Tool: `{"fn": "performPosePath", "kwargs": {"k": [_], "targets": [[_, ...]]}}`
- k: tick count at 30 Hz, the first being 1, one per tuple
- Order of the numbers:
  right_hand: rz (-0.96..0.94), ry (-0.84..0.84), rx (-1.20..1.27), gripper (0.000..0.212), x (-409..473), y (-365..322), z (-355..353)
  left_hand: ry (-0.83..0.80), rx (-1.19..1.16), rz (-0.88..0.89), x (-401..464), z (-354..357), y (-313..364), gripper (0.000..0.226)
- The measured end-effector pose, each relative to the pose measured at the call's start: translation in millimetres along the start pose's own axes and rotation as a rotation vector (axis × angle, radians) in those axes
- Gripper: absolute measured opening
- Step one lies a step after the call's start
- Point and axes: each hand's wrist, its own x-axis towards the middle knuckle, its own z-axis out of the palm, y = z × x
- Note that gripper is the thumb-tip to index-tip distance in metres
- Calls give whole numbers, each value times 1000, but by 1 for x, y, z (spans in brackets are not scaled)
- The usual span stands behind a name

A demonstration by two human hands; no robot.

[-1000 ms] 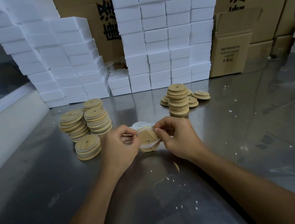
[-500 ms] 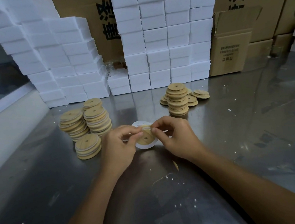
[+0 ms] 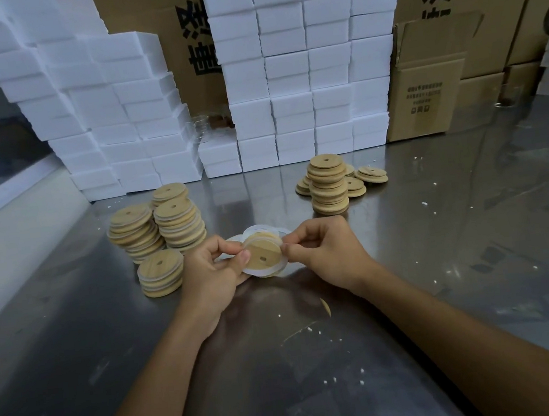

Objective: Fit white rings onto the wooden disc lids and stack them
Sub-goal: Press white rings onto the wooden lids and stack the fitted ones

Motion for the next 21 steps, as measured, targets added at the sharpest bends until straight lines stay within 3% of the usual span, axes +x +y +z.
{"fn": "performPosePath", "kwargs": {"k": [9, 15, 18, 21], "targets": [[-9, -91, 3, 8, -3, -3, -5, 16, 25, 14, -3, 2, 2, 20], [-176, 14, -203, 8, -5, -1, -3, 32, 383, 312, -4, 6, 4, 26], [-375, -22, -430, 13, -7, -4, -1, -11, 526, 481, -4, 6, 5, 12], [-454, -20, -482, 11, -7, -5, 0, -59, 563, 518, -3, 8, 6, 13]]}}
